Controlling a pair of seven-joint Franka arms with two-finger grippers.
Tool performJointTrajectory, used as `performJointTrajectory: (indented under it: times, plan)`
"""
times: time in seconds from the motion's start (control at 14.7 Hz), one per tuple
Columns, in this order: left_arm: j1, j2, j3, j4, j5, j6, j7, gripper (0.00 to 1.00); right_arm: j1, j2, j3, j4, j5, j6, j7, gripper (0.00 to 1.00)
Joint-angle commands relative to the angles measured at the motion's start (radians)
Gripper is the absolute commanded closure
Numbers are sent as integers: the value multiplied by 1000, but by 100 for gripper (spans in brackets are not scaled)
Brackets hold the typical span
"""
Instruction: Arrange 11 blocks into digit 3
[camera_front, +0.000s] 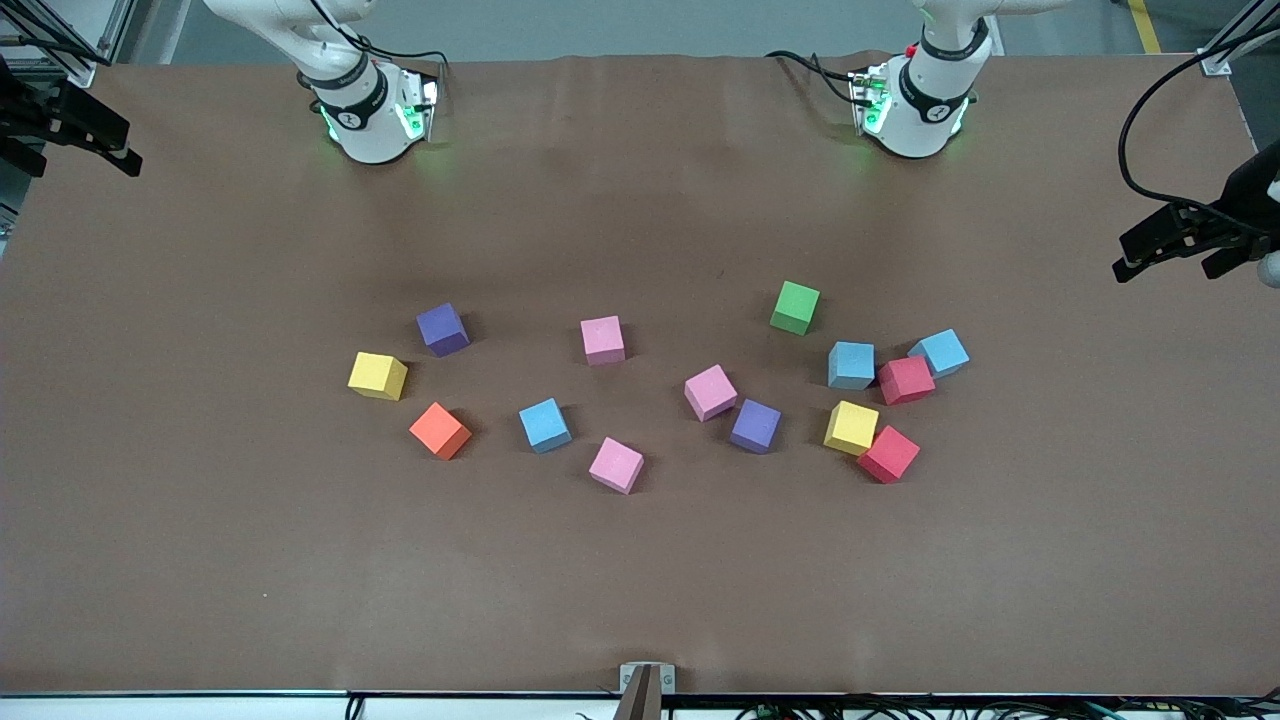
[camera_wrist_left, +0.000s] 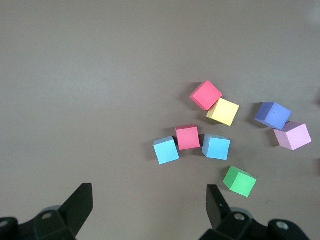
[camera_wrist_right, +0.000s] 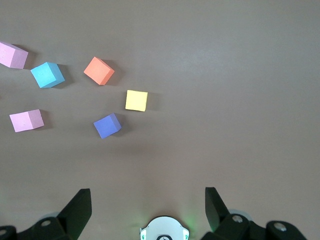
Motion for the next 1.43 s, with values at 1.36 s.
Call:
performJointTrajectory:
  times: [1.36]
  plan:
    - [-5,11,-301,-325,-74,182,-136,0,3,-10,-5,-9,5,-5,-3,0]
